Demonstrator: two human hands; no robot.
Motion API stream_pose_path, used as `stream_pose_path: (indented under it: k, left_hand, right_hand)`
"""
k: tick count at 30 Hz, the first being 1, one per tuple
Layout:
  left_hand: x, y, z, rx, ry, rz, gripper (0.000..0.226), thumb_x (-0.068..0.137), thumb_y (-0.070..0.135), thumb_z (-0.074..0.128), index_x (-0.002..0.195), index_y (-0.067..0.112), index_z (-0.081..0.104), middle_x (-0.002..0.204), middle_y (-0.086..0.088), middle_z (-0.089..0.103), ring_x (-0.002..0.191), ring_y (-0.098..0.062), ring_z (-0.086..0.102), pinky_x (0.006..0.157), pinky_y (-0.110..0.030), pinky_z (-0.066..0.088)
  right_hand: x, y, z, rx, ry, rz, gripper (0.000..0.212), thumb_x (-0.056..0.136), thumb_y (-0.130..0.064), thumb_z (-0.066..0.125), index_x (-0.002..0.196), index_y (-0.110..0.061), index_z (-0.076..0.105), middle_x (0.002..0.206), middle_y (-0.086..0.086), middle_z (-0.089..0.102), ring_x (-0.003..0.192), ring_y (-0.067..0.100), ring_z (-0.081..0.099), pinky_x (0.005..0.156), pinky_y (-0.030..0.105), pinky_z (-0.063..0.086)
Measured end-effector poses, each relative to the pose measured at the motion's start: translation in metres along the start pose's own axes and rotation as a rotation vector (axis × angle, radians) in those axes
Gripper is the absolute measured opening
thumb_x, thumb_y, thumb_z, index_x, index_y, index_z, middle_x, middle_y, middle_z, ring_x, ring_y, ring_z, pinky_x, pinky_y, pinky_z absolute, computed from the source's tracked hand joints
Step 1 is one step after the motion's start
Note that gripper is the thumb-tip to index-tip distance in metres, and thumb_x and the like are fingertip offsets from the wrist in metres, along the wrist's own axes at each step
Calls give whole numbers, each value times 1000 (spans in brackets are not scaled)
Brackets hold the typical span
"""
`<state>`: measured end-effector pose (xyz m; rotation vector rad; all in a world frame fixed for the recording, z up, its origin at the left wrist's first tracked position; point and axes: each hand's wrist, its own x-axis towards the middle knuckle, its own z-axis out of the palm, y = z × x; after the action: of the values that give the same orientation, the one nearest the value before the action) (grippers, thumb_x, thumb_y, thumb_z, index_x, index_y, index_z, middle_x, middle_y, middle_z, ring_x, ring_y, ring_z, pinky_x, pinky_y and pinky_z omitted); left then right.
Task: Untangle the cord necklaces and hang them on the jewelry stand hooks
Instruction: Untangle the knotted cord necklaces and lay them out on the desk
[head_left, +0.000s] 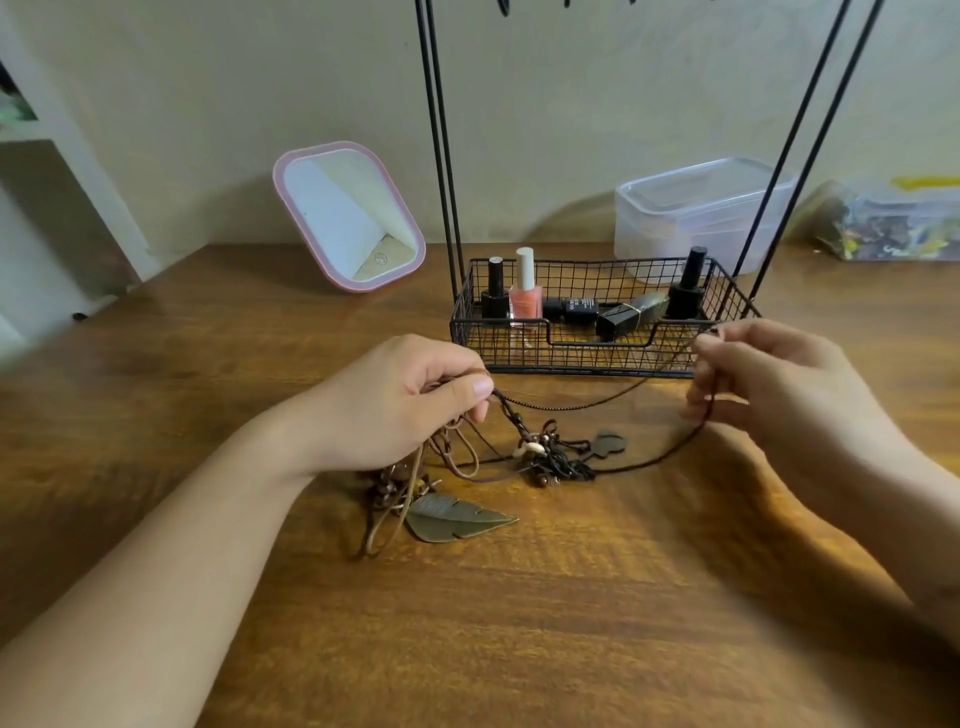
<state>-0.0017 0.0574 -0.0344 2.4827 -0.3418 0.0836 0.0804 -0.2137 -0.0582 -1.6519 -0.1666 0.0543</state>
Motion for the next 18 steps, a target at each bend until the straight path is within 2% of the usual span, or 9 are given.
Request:
stream_pose_path:
  k: [1,3,4,7,9,11,14,15,18]
  left_hand:
    - [-1,1,-1,-7,-10,15,35,97,48,42,77,28,64,63,-9,52,59,-20,48,58,-25,39]
    - [-2,3,-1,-11,-31,37,33,97,47,42,79,29,63,66,-7,55,62,-20,50,60,-27,41]
    - [-2,5,-1,-13,-41,44,32,99,44,44,80,29,64,66,-4,55,61,-16,50,59,-25,41]
    - [-3,12,2,-29,-67,73,28,100,36,46,82,26,65,66,3,55,60,-8,50,58,-16,40]
    - [-4,17,5,-43,-89,104,26,101,32,47,84,24,66,68,11,56,63,-6,53,59,-14,39]
    - [-4,20,7,-52,-114,132,25,102,29,49,85,23,66,69,15,57,65,-7,54,60,-14,38]
    - [-5,20,6,-61,-149,136,24,102,30,50,85,24,66,71,14,59,66,-5,56,62,-13,39]
    - [-5,20,6,-66,-157,128,23,101,30,51,85,24,66,71,15,60,66,-3,56,62,-12,39]
    - [-5,18,3,-74,-158,95,23,102,26,51,86,20,68,64,20,54,61,0,51,60,-10,37]
  right_hand:
    - [-3,0,2,-138,26,-89,6,95,-20,63,93,-20,69,80,-5,67,78,16,64,80,35,55]
    - [-10,2,7,-484,47,-304,23,91,-24,68,114,-25,67,104,-13,67,98,5,62,92,28,50]
    - [-14,2,10,-565,14,-404,33,89,-26,69,121,-27,64,112,-16,64,106,1,59,95,26,47]
    - [-29,-2,25,-508,-242,-486,38,89,-36,63,127,-35,61,123,-23,62,117,-5,55,99,26,47]
    - [-34,-2,36,-550,-419,-511,40,89,-45,58,127,-36,62,123,-25,62,121,-7,52,102,25,45]
    - [-32,0,41,-612,-517,-543,38,88,-48,57,123,-37,64,116,-27,63,119,-6,52,99,24,45]
    - [-27,2,41,-577,-545,-561,12,87,-43,60,97,-47,66,95,-29,65,102,-3,59,85,15,45]
    - [-25,4,39,-521,-551,-540,4,88,-42,62,88,-44,65,89,-26,66,94,-1,61,79,14,45]
    - [-20,5,31,-339,-560,-496,19,93,-47,57,85,-31,63,82,-12,63,81,7,61,73,20,46]
